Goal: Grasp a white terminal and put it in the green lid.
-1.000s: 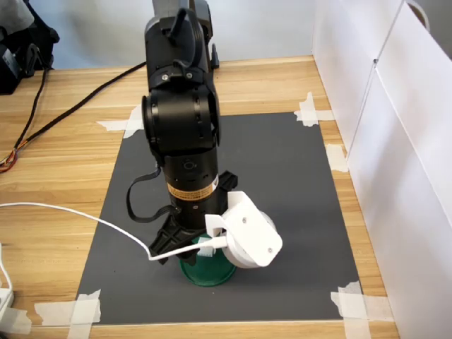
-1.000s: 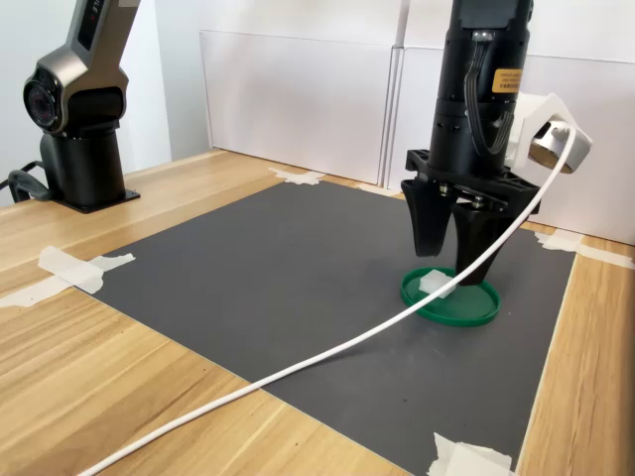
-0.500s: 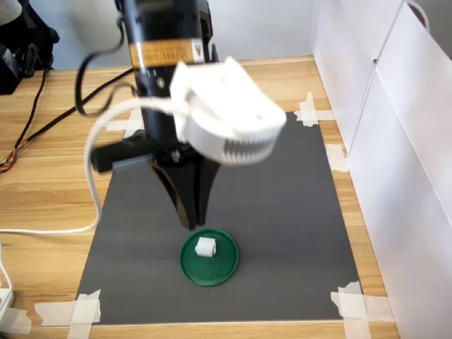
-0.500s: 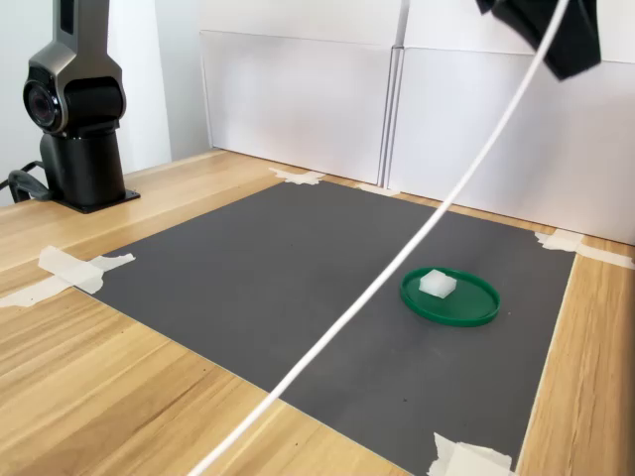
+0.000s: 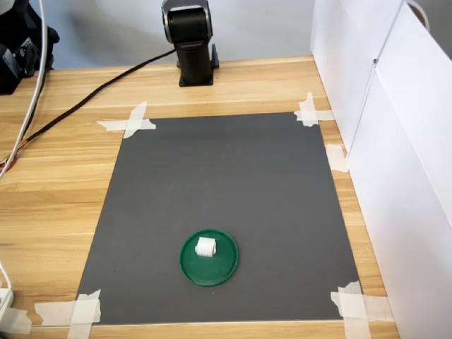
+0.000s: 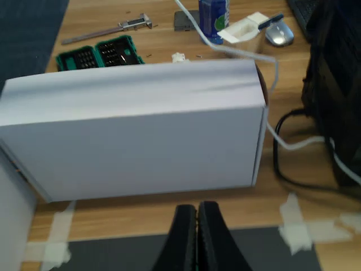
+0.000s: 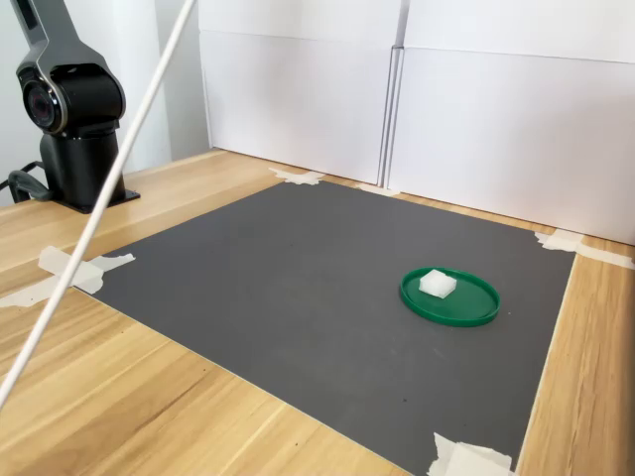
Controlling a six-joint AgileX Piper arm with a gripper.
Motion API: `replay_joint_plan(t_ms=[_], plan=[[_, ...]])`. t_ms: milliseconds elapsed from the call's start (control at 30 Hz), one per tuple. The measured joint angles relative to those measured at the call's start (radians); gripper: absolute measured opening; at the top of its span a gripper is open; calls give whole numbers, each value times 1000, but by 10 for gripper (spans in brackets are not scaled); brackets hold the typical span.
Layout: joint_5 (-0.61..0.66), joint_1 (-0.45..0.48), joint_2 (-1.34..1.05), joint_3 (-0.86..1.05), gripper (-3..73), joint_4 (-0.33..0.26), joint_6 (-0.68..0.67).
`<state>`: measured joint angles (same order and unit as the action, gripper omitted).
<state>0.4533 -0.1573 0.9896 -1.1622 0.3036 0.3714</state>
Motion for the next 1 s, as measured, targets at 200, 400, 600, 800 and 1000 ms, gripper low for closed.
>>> replay_joint_plan(t_ms=[200, 400, 600, 800, 1000], plan=[[-3, 0, -338, 333, -22, 3, 64], [52, 0, -656, 572, -22, 3, 67], [70, 0, -880, 743, -22, 0, 69], [72, 0, -936, 878, -22, -2, 69], [77, 0, -963, 958, -22, -2, 70]])
